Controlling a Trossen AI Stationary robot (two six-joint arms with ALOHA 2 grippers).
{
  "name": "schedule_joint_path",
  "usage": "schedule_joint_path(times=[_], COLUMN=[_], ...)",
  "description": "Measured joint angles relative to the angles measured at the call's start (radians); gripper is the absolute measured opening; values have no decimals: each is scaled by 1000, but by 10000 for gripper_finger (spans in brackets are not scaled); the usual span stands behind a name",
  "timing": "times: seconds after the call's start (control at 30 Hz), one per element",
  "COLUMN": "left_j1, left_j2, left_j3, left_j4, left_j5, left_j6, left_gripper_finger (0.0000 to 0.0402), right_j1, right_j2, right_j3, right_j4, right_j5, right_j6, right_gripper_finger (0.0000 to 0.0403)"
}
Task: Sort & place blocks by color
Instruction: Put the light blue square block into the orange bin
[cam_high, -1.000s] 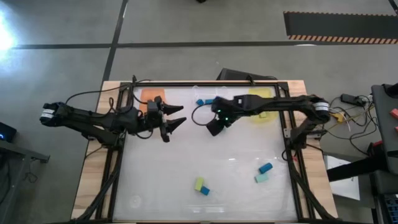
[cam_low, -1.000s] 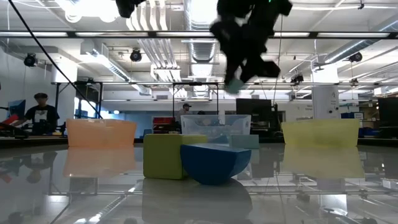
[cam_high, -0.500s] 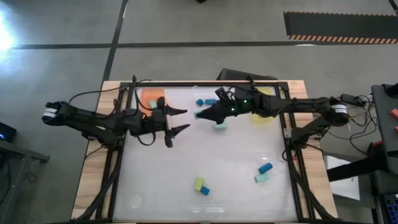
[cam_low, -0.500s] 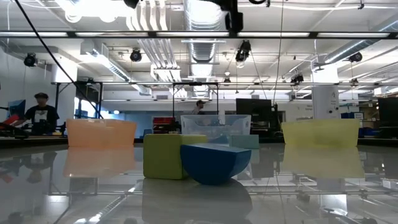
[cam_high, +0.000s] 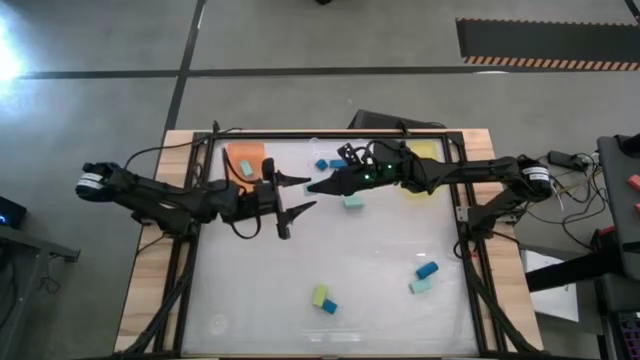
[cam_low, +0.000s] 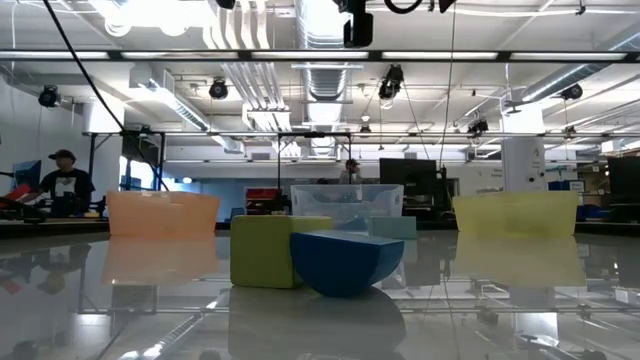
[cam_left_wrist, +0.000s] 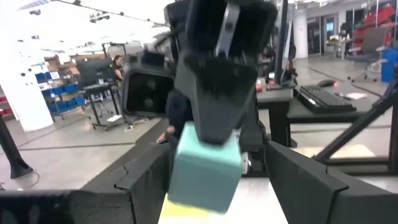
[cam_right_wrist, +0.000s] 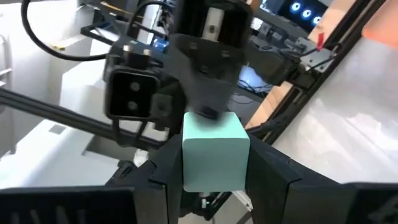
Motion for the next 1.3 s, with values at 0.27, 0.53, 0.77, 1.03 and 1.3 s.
schedule_joint_path(times=[0.27, 0.53, 0.77, 1.03, 1.3], left_j1=[-2, -2, -3, 11, 162], left_j2=[4, 3, 3, -29, -68], left_j3=[-1, -4, -5, -8, 43], left_j4=[6, 3, 3, -208, -914], left_j5=[0, -10, -8, -54, -49], left_j6=[2, 16, -39, -315, -828], left_gripper_finger=[201, 127, 126, 125, 125], right_j1=[0, 0, -8, -53, -60], right_j2=[2, 2, -4, -63, -160], right_j3=[0, 0, 0, -1, 0], right_j4=[7, 0, 0, -97, -331], right_j5=[-7, -9, -13, -94, -51], right_j6=[3, 13, 1, -4, -108], right_gripper_finger=[123, 129, 195, 222, 223])
